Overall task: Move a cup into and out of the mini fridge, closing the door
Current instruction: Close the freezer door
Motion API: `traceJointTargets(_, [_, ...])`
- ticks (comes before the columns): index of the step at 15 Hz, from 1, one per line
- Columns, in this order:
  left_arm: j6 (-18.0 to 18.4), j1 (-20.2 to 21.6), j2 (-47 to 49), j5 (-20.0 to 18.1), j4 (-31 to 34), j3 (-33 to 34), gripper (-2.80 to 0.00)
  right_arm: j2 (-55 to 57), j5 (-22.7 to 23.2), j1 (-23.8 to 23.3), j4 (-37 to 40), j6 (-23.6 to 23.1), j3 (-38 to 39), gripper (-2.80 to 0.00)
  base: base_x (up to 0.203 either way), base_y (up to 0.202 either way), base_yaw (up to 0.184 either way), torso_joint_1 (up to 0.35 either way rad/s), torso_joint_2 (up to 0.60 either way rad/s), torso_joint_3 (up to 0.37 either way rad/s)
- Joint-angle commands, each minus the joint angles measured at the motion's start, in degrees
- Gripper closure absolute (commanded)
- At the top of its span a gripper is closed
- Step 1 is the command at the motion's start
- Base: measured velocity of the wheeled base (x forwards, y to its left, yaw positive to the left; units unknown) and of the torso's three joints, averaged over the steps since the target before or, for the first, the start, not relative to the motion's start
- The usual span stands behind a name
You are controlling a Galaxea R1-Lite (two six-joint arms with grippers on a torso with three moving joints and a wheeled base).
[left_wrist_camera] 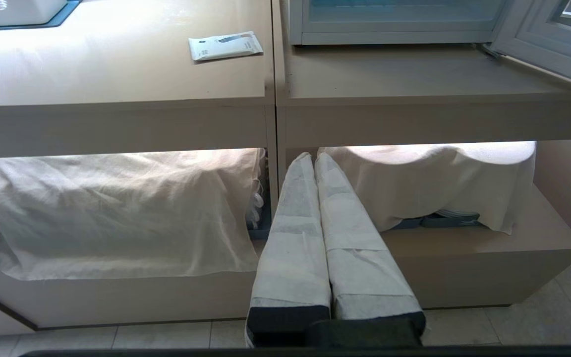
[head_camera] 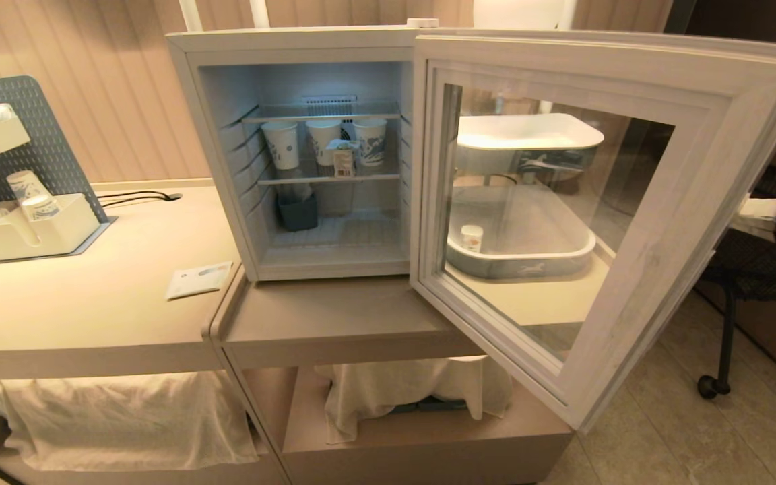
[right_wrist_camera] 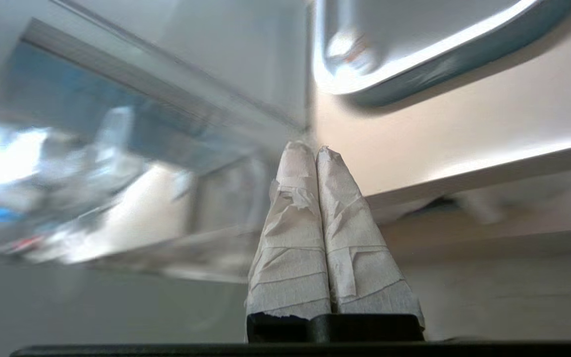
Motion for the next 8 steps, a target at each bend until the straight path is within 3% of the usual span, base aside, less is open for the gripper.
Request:
traceJointTargets(1, [0.06,0.02,0.07,-0.01,-0.02,0.09,0.0,11.3,17.14,0.86,-1.76,8.84,-3.48,0.0,0.0,0.0,0.0,0.0,0.0,0.0])
traceJointTargets(4, [-0.02,0.02,0.01,-0.01,-0.02,0.09,0.0,11.64,17.67,10.49,-2.23,12.63,-3.89,0.0,0.0,0.0,0.0,0.0,0.0,0.0])
traceJointTargets(8, [0.06,0.02,0.07,-0.01,-0.02,0.09,0.0,12.91,5.23,24.04,-1.43,16.18,-9.66,0.0,0.0,0.0,0.0,0.0,0.0,0.0])
